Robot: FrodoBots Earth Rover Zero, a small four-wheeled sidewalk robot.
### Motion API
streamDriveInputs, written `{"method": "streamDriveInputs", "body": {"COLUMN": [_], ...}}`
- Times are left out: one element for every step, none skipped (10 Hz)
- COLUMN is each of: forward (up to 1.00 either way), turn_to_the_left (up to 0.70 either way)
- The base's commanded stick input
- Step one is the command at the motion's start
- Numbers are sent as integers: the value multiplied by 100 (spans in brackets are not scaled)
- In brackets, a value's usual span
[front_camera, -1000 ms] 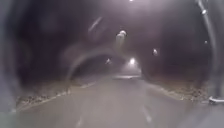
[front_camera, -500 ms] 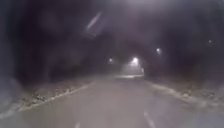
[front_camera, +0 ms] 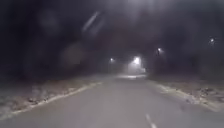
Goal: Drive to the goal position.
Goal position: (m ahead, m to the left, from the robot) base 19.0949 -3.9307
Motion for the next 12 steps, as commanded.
{"method": "streamDriveInputs", "body": {"forward": [100, 100, 100, 100, 100, 100, 100, 100, 100, 100, 100, 100], "turn_to_the_left": [-3, -4, -5, -5, -5, -6, -6, -7, -5, -6, -6, -7]}}
